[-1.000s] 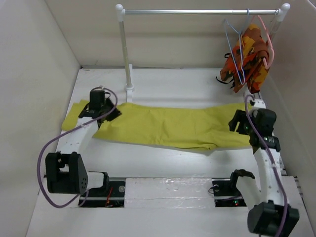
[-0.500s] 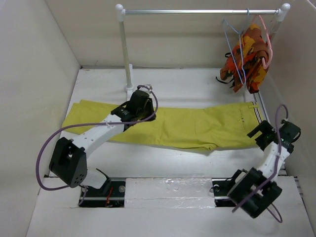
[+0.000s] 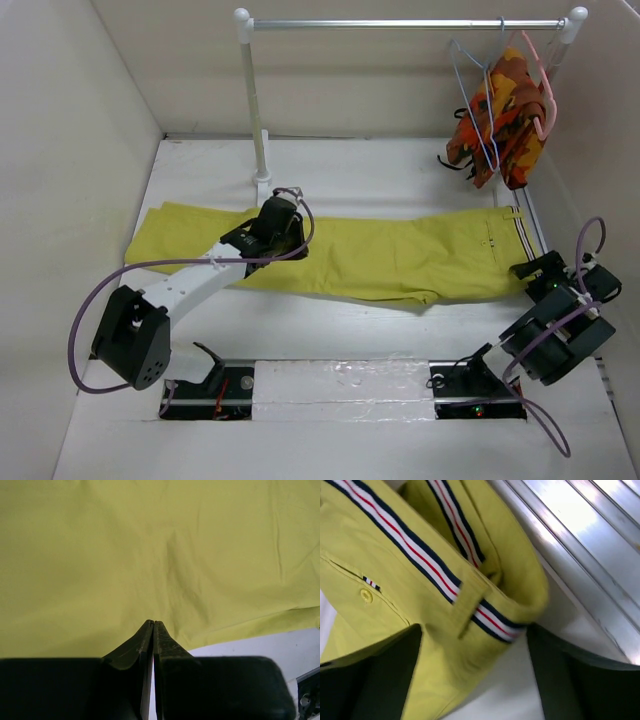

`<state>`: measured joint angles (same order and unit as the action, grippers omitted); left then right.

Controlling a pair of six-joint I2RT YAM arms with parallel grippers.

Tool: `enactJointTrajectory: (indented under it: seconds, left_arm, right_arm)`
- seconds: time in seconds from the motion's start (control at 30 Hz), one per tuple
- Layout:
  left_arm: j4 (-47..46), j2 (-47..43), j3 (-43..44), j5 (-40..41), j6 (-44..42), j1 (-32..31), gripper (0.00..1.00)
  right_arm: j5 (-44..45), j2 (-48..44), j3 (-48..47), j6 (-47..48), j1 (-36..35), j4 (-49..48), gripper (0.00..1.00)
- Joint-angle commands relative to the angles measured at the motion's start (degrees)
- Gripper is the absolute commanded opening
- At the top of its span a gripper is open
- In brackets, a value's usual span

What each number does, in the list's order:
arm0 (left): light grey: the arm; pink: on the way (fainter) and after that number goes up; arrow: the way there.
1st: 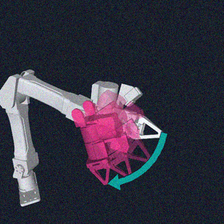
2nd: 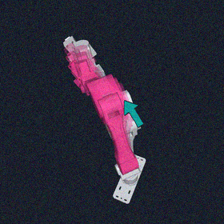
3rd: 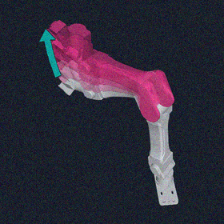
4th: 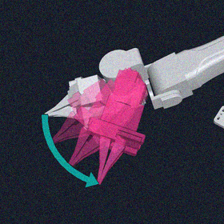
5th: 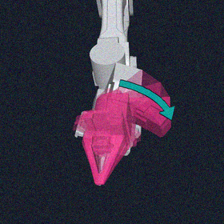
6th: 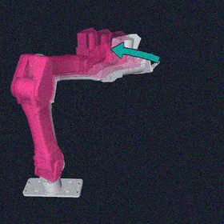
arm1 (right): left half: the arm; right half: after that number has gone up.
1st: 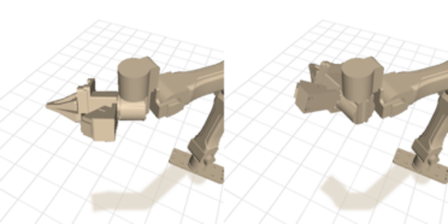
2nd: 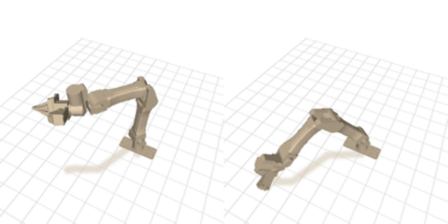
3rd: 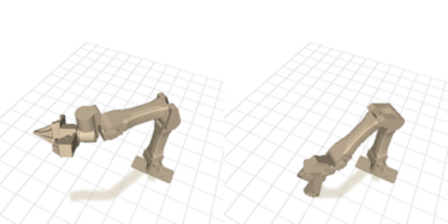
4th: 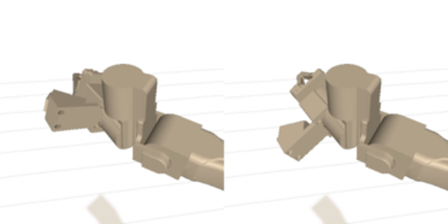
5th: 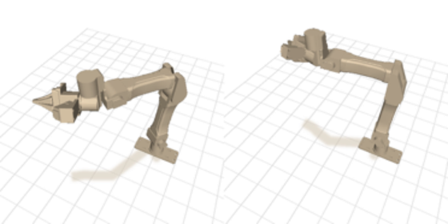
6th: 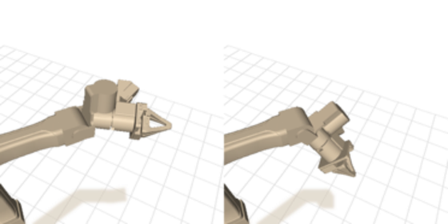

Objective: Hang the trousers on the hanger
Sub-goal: Fold the trousers

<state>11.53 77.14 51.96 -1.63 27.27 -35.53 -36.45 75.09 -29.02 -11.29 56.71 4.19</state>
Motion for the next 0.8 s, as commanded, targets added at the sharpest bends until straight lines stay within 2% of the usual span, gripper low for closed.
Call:
enactJointTrajectory:
  seconds: [0.0, 0.03, 0.1, 0.13, 0.17, 0.2, 0.23, 0.27, 0.3, 0.33, 0.37, 0.4, 0.47, 0.5, 0.57, 0.63, 0.67, 0.77]
  left_arm:
    - [-0.99, 0.02, 0.15, 0.39, -1.25, 0.02, 0.0]
    - [-0.55, -0.06, 0.07, 0.48, -1.34, 0.02, 0.0]
    - [-0.19, -0.24, -0.28, 1.01, -1.51, 0.02, 0.0]
    - [0.16, -0.33, -0.37, 1.01, -1.69, 0.02, 0.0]
    - [0.42, -0.59, -0.55, 1.01, -1.6, 0.02, 0.0]
    - [0.6, -0.77, -0.46, 4.15, -1.25, 0.02, 0.0]
    - [1.3, -0.68, -0.29, 4.79, -1.08, 0.02, 0.0]
    - [1.56, -0.77, -0.11, 5.4, -0.81, 0.02, 0.0]
    - [1.83, -0.77, -0.02, 6.71, -0.55, 0.02, 0.0]
    - [2.35, -0.77, -0.11, 7.25, 0.15, 0.02, 0.0]
    - [2.53, -0.77, -0.28, 7.43, 0.33, 0.02, 0.0]
    - [2.27, -0.68, -0.63, 7.26, 0.24, 0.02, 0.0]
    - [1.4, 0.1, -2.73, 6.47, 0.77, 0.54, 0.0]
    - [1.39, 0.11, -2.75, 6.46, 0.77, 0.55, 0.0]
    - [-0.71, 1.16, -5.36, 5.24, 1.73, 0.55, 0.0]
    - [-3.17, 2.21, -6.78, 2.52, 2.96, -0.24, 0.0]
    - [-3.7, 3.44, -7.57, 1.9, 4.27, -0.24, 0.0]
    - [-6.86, 5.73, -8.63, -2.58, 6.83, -2.69, 0.0]
  right_arm:
    - [-2.67, 2.34, 0.19, -0.5, -3.18, -12.53, 0.81]
    - [-2.32, 1.91, 0.62, -0.31, -3.7, -13.41, 0.53]
    - [-2.14, 0.07, 1.76, -0.23, -5.62, -15.6, 0.23]
    - [-2.22, -3.6, 2.29, 0.12, -6.77, -15.61, 0.09]
    - [-2.05, -6.07, 2.38, 0.74, -8.27, -14.65, 0.05]
    - [-1.61, -8.79, 2.04, 1.87, -11.67, -9.16, 0.0]
    - [-1.18, -12.21, 1.77, 2.06, -14.06, -6.24, 0.0]
    - [0.92, -21.38, 1.68, 1.8, -17.04, -4.47, 0.0]
    - [3.55, -26.52, 1.16, 0.49, -20.29, 3.03, 0.0]
    - [6.36, -31.97, 0.63, -0.91, -27.46, 6.42, 0.0]
    - [11.52, -41.42, -0.77, -2.23, -31.27, 8.97, 0.0]
    - [14.01, -45.26, -1.56, -6.07, -34.87, 13.61, 0.0]
    - [22.15, -52.55, -5.93, -10.83, -49.16, 18.46, 0.0]
    - [22.21, -53.72, -5.97, -11.82, -49.24, 18.49, 0.0]
    - [26.4, -53.82, -9.29, -12.44, -58.76, 19.89, 0.0]
    - [28.61, -49.79, -16.57, -10.87, -64.33, 22.26, 0.0]
    - [30.1, -47.69, -19.38, -10.08, -69.49, 22.88, 0.0]
    - [36.06, -38.73, -32.3, -6.21, -76.81, 26.74, 0.0]
